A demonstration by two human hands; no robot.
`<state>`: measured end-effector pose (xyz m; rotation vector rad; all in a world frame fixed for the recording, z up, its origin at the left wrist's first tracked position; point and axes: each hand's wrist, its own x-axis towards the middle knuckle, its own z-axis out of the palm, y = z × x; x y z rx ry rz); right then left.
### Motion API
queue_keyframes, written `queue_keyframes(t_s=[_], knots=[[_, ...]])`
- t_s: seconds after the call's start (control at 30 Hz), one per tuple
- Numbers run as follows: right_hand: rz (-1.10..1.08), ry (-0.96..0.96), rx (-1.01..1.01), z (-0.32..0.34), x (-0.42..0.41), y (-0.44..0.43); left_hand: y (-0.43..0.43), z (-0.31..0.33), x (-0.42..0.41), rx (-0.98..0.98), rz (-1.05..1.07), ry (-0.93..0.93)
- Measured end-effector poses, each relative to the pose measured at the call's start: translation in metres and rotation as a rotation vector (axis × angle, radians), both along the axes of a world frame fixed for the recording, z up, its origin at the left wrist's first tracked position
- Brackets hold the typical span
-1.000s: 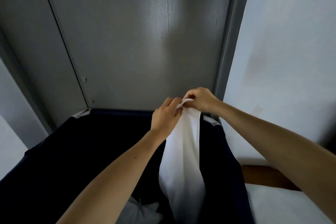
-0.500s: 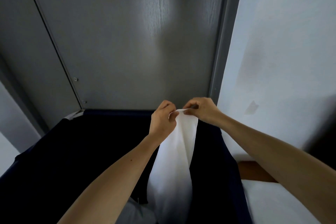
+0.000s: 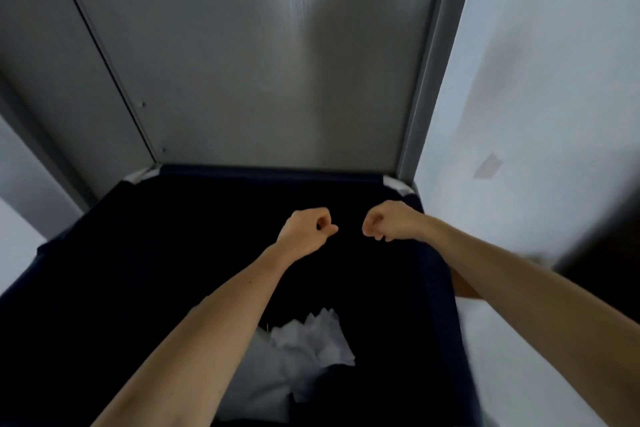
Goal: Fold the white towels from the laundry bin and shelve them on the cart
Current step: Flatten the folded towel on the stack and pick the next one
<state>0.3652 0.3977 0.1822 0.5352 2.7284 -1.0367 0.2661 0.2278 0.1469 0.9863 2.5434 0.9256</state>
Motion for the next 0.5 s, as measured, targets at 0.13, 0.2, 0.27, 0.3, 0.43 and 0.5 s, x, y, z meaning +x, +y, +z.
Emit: queue_keyframes(t_s=[0.13,0.2,0.27,0.3,0.43,0.5], knots=[[0.029,-0.082,-0.038,-0.028,0.004,-0.010,-0.009,-0.027,0.012,-0.037,-0.012,-0.091],[0.055,-0.120,-0.062,-0.046,0.005,-0.016,-0.013,-0.042,0.018,-0.074,-0.040,-0.137],[0.077,-0.154,-0.087,-0.064,0.003,-0.021,-0.017,-0.055,0.022,-0.102,-0.053,-0.154],[0.086,-0.170,-0.098,-0.072,0.002,-0.022,-0.019,-0.061,0.023,-0.113,-0.055,-0.160],[0.164,-0.300,-0.116,-0.110,-0.002,-0.029,-0.025,-0.094,0.028,-0.191,-0.041,-0.231],[0.185,-0.359,-0.114,-0.132,-0.005,-0.028,-0.025,-0.113,0.029,-0.213,0.010,-0.264]])
